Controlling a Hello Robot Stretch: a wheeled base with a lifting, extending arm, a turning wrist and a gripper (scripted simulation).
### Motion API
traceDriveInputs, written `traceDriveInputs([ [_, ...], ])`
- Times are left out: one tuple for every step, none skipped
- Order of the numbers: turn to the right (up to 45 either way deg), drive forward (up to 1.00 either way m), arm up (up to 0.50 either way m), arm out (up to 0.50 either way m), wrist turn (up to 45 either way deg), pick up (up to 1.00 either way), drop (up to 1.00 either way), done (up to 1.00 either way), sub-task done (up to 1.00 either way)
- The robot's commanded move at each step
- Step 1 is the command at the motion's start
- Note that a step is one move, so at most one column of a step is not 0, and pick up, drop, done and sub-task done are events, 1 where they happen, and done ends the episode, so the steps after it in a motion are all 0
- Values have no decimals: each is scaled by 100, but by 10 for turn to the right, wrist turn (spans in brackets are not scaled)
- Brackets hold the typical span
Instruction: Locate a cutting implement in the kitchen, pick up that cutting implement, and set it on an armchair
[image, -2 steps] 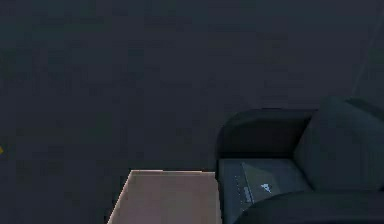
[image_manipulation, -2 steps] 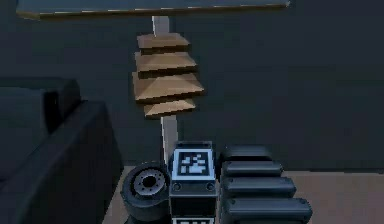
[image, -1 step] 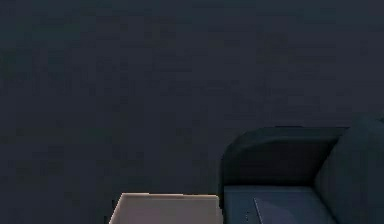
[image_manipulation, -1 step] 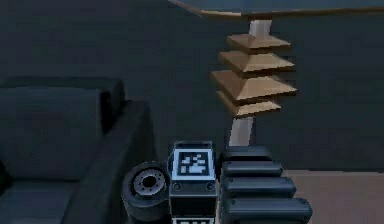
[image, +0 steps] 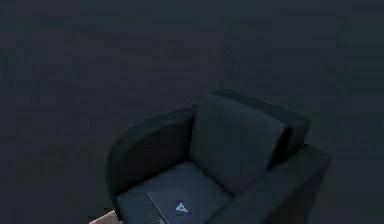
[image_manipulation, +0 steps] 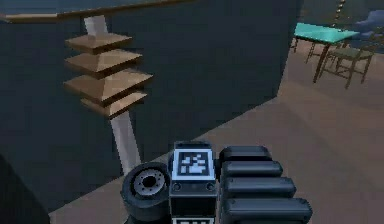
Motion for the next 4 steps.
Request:
traceDriveInputs([
  [-300, 0, 0, 0, 0, 0, 0, 0, 0],
  [270, 0, 0, 0, 0, 0, 0, 0, 0],
  [-270, 0, 0, 0, 0, 0, 0, 0, 0],
  [240, 0, 0, 0, 0, 0, 0, 0, 0],
])
